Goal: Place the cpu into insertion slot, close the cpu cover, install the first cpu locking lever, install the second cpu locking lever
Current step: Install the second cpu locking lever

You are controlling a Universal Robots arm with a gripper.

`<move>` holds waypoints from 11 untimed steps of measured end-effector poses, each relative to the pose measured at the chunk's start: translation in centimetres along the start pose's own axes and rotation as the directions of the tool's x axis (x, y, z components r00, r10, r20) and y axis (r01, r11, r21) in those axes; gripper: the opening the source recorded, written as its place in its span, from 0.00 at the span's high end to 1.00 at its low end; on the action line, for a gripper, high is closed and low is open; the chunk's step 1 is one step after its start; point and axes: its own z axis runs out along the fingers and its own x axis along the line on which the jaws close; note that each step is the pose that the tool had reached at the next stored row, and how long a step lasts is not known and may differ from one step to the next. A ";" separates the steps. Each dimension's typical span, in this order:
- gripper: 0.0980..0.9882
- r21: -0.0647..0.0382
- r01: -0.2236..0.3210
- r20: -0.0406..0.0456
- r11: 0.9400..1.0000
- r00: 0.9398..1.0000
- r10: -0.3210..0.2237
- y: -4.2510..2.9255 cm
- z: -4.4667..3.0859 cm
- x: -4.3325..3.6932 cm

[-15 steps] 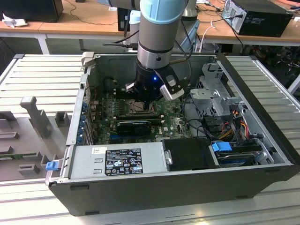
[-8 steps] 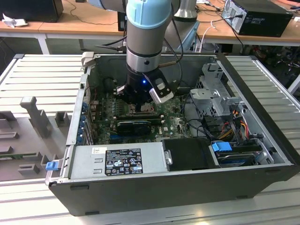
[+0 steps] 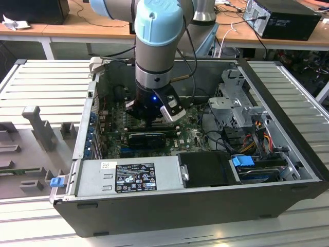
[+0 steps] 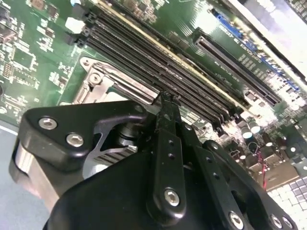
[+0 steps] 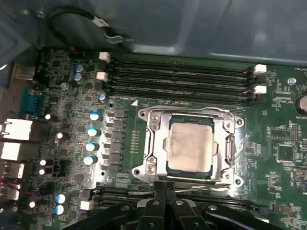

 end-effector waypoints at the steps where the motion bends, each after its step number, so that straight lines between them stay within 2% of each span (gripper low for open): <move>1: 0.99 -0.006 0.002 0.000 1.000 1.000 -0.002 -0.10 0.01 0.23; 3: 0.99 -0.020 0.010 0.000 1.000 1.000 -0.010 -0.26 0.03 0.48; 5: 0.99 -0.038 0.017 0.001 0.999 1.000 -0.017 -0.46 0.08 0.81; 7: 0.99 -0.061 0.020 0.003 0.998 1.000 -0.020 -0.83 0.22 1.06; 8: 0.99 -0.069 0.020 0.003 0.997 1.000 -0.020 -1.02 0.31 1.24; 11: 0.99 -0.077 0.022 0.004 0.997 1.000 -0.021 -1.24 0.58 1.58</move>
